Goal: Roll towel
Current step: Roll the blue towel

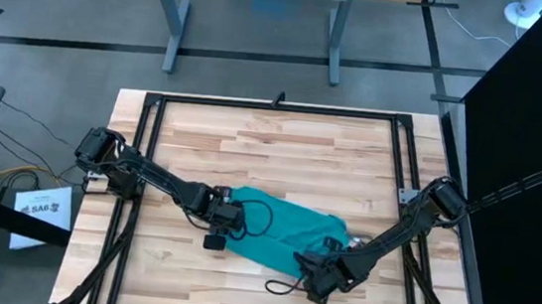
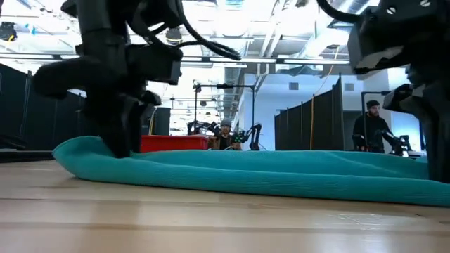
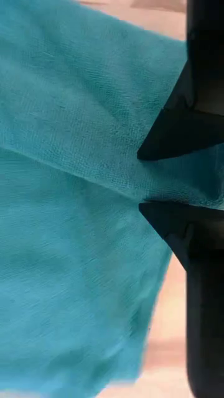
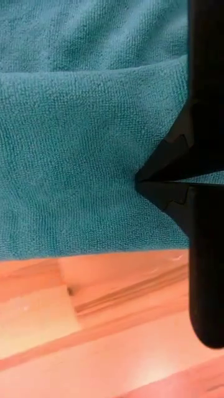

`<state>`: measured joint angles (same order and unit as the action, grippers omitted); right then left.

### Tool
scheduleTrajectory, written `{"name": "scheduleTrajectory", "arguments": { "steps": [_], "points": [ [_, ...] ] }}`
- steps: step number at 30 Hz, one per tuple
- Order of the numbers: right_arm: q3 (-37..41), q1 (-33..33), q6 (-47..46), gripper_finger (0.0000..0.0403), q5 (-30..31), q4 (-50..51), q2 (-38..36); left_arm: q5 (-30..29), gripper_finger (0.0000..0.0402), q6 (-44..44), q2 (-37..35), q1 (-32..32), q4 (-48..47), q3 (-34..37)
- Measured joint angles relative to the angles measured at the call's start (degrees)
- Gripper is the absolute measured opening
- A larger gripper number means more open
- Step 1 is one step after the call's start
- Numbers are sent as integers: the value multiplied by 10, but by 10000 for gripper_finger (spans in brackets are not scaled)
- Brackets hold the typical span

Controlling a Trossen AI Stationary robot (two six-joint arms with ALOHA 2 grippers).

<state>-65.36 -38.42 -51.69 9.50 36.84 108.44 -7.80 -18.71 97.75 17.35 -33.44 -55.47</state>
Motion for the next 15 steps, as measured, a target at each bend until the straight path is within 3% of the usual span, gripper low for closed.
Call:
{"name": "scheduleTrajectory", "arguments": {
  "steps": [8,15],
  "points": [
    [1,-26,42,0,0,30,1,-12,107,-161,0,46,6,-1],
    [2,-67,37,0,-1,32,1,-30,107,-244,0,95,-9,-1]
  ]
}}
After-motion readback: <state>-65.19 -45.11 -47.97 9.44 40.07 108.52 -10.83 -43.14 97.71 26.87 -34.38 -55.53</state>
